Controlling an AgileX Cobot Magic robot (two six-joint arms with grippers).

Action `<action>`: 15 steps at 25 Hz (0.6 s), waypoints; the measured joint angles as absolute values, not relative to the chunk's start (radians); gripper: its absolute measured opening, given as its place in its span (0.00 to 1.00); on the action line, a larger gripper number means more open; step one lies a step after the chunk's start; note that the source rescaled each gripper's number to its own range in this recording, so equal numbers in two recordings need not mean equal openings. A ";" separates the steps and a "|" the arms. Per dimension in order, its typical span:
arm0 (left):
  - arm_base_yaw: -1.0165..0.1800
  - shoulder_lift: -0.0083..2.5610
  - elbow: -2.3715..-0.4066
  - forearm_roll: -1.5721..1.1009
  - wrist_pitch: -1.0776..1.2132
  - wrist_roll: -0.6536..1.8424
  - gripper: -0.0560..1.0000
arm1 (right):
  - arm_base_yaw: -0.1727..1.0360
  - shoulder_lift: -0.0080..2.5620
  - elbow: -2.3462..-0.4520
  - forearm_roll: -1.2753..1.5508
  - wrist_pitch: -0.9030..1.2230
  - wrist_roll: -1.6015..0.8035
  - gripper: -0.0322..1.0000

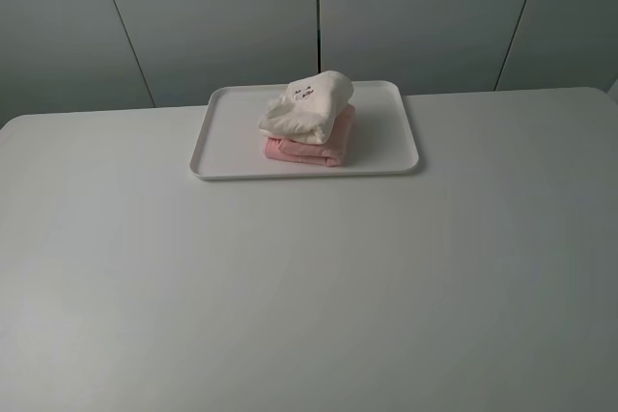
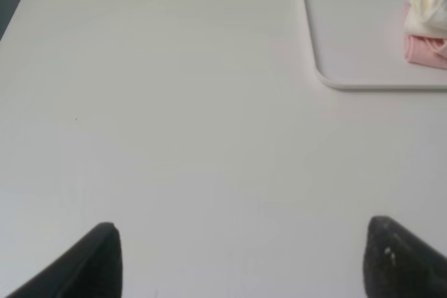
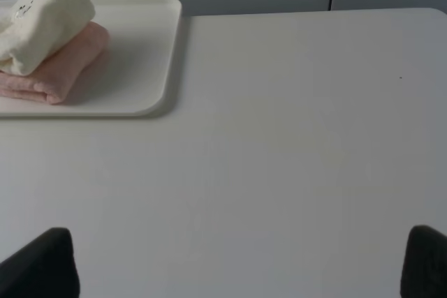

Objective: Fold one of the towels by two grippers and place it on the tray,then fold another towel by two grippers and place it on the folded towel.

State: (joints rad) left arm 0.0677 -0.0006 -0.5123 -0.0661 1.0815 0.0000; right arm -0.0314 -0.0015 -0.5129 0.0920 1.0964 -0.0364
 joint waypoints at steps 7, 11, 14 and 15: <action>0.068 -0.001 -0.512 -0.066 1.081 0.000 0.96 | -0.031 -0.002 -0.513 0.092 1.096 -0.034 1.00; 0.068 -0.001 -0.512 -0.066 1.081 0.000 0.96 | -0.031 -0.002 -0.513 0.092 1.096 -0.034 1.00; 0.068 -0.001 -0.512 -0.066 1.081 0.000 0.96 | -0.031 -0.002 -0.513 0.092 1.096 -0.034 1.00; 0.068 -0.001 -0.512 -0.066 1.081 0.000 0.96 | -0.031 -0.002 -0.513 0.092 1.096 -0.034 1.00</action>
